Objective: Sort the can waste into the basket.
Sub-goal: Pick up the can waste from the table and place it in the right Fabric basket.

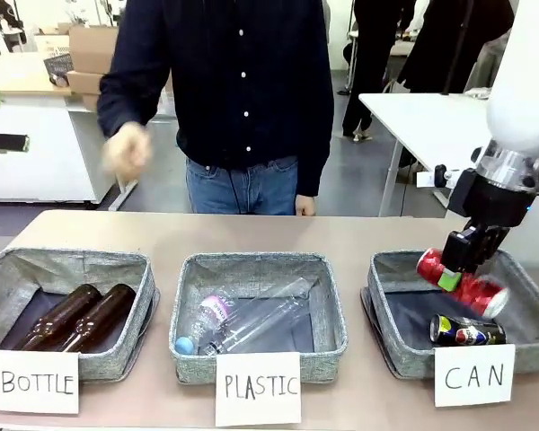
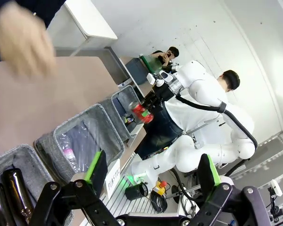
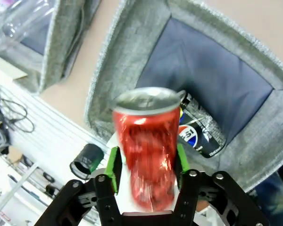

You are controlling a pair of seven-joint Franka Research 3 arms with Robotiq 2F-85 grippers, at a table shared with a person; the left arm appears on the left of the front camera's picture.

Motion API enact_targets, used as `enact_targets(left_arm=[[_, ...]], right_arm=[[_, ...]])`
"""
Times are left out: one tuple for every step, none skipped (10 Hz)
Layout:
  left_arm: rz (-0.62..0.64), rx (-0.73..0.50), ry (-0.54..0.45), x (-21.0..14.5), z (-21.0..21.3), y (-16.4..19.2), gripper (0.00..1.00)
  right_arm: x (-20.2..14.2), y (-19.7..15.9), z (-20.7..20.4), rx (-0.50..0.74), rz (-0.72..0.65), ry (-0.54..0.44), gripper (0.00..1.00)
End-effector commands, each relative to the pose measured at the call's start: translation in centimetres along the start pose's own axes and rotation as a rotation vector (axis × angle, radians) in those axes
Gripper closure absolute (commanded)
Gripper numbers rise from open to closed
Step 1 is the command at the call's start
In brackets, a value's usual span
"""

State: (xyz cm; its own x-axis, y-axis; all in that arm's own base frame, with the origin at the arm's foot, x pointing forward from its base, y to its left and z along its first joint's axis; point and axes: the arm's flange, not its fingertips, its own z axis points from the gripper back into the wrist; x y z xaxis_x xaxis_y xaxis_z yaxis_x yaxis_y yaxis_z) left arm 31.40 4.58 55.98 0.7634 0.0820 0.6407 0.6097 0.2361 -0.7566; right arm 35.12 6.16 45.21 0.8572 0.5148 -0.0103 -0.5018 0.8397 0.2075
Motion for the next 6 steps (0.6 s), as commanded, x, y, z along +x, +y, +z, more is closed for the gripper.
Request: enact_targets(left_arm=[[0.003,-0.017,-0.012,0.11,-0.1,-0.23,0.0],[0.003,-0.017,-0.012,0.11,-0.1,-0.23,0.0],[0.003,-0.017,-0.012,0.11,-0.1,-0.23,0.0],[0.003,-0.017,-0.012,0.11,-0.1,-0.23,0.0],[0.003,-0.017,-0.012,0.11,-0.1,-0.23,0.0],[0.003,-0.017,-0.012,0.11,-0.1,-0.23,0.0]], right_arm=[[0.79,0.16,0.35,0.013,0.002,-0.02,0.11],[0.9,0.14,0.35,0.018,-0.014,-0.03,0.0],[1.05,0.14,0.41,0.03,-0.026,-0.054,0.0],[1.18,0.14,0.48,0.04,-0.031,-0.067,0.0],[1.25,0.13,0.56,0.056,-0.035,-0.079,0.0],[1.23,0.01,0.95,0.117,-0.043,-0.128,0.0]])
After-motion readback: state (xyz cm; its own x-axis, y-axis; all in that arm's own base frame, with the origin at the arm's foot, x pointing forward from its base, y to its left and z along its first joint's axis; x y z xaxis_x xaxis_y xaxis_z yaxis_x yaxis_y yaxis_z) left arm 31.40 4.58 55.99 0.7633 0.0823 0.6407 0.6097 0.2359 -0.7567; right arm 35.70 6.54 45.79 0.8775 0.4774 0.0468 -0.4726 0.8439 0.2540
